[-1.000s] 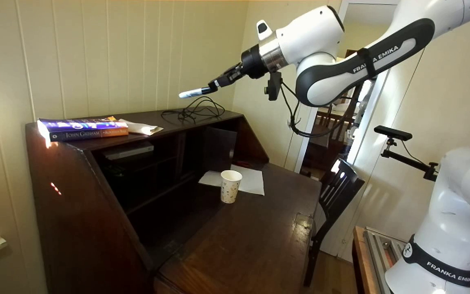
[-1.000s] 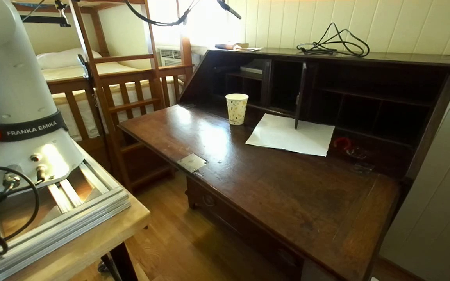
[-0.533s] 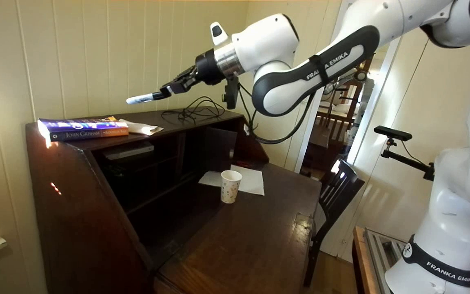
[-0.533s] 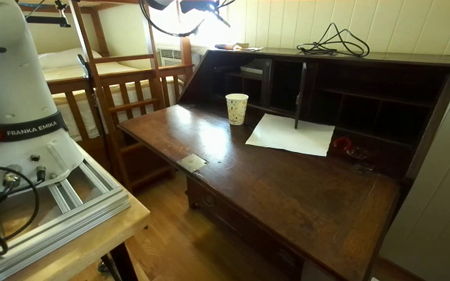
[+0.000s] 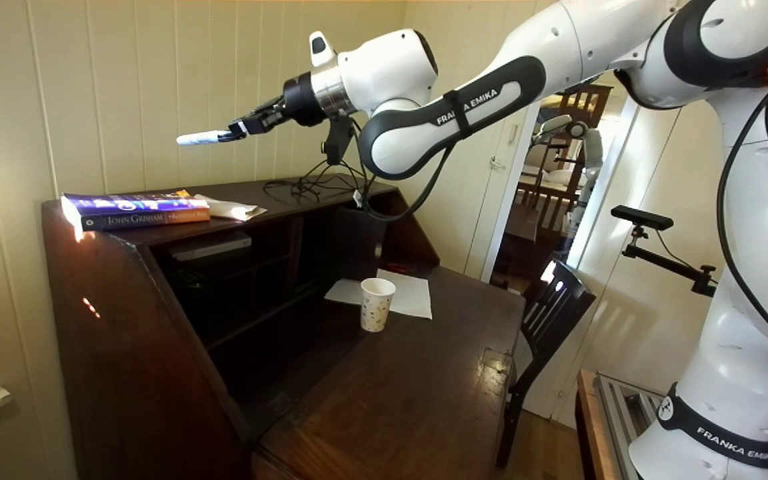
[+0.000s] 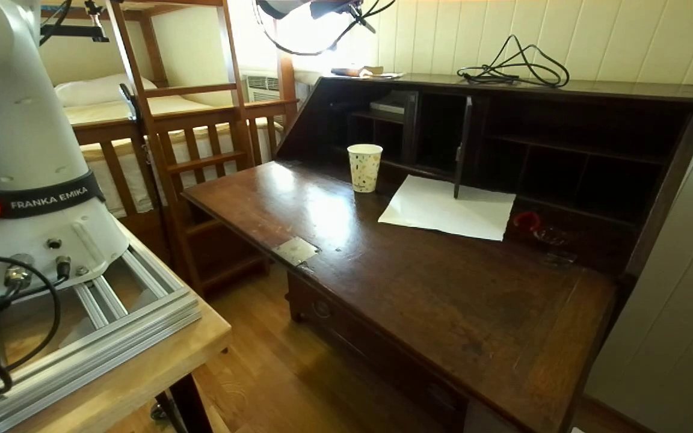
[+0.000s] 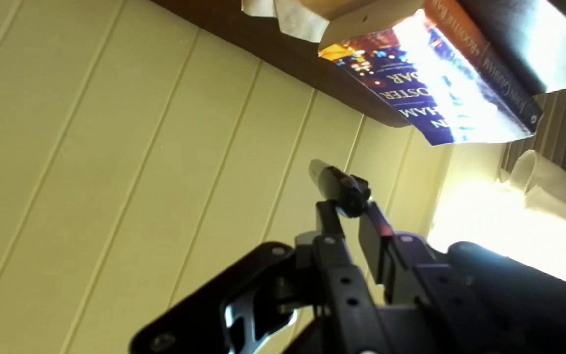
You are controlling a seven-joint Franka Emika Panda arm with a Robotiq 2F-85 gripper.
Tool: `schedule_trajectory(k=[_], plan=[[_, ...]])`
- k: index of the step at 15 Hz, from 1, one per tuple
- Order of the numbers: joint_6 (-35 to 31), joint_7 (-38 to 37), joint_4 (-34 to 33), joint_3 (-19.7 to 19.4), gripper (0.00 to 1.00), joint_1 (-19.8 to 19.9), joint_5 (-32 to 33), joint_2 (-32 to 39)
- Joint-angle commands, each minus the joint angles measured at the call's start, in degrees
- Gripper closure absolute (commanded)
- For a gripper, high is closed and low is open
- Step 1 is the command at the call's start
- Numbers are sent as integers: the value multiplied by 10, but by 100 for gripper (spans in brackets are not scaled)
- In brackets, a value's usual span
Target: Remove the marker from the cup
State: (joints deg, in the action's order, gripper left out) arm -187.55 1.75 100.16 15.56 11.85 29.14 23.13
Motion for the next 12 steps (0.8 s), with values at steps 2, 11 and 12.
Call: schedule_trajectory(k=[2, 11, 12], plan=[[49, 60, -139, 99, 96, 62, 3, 111], [264, 141, -270, 208, 96, 102, -34, 210], [280, 135, -278, 206, 96, 101, -36, 212]])
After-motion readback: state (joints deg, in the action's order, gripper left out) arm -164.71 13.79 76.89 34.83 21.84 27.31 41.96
